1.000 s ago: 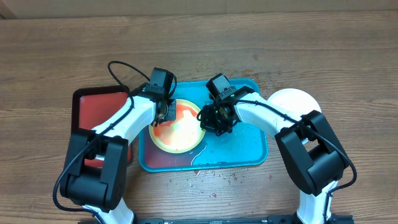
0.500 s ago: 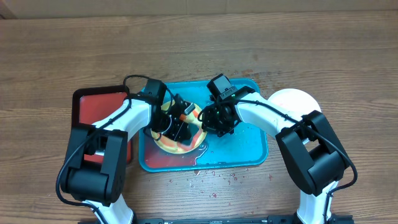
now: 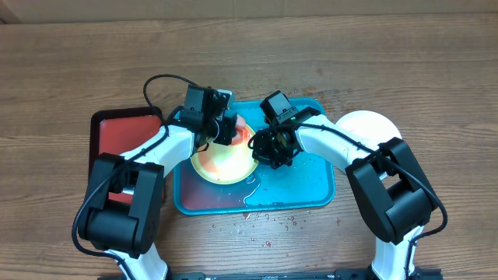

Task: Clean dirty plates on tray and stack at the side
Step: 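Scrub the yellow plate with the left-held sponge while right gripper holds it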

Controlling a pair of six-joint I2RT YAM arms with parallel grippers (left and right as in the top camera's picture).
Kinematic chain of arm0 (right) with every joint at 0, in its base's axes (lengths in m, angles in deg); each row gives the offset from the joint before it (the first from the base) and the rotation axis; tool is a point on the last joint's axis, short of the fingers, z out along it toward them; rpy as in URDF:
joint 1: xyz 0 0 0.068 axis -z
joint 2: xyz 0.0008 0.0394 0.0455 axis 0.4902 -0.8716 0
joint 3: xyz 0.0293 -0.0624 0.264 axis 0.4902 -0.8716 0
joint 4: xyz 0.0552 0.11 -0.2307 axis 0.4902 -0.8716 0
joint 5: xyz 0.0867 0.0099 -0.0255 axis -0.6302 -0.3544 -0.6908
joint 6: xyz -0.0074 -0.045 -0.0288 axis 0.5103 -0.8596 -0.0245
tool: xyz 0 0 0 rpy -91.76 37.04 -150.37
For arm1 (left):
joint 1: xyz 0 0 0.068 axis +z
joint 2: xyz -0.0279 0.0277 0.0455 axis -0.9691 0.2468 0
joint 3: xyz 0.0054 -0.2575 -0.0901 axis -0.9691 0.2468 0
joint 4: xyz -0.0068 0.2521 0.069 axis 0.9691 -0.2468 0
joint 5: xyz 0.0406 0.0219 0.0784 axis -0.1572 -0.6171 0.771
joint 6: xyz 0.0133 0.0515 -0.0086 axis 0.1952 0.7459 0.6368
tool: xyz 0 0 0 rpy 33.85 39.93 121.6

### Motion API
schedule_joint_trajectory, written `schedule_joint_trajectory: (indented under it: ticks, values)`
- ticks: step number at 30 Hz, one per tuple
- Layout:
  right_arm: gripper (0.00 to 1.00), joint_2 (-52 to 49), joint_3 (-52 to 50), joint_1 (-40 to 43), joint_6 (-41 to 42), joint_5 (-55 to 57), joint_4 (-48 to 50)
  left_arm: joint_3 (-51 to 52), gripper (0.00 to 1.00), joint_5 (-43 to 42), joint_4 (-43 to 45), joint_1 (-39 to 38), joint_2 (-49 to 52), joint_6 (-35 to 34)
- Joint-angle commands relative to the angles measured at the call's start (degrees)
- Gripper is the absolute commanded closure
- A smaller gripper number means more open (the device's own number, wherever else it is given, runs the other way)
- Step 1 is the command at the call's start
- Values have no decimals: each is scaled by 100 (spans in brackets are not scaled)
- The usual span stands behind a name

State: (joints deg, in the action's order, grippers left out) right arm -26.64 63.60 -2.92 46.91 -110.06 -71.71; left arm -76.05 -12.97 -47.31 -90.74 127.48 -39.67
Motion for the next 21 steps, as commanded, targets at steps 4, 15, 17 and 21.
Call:
schedule_joint_trajectory:
  ticks: [4,15,17,21]
  values:
    - [96,-247,-219,11,-87,389,-90,24,96,3086,-1384,33,144,-1541]
    - [96,-247,-219,9,-85,389,-50,24,95,-708,-3110,37,144,1259]
    - [96,-247,-216,9,-85,387,-48,24,96,-2264,-3397,37,144,2382]
    - [96,-247,-219,9,-85,387,-50,24,96,-3373,-3550,37,144,3071]
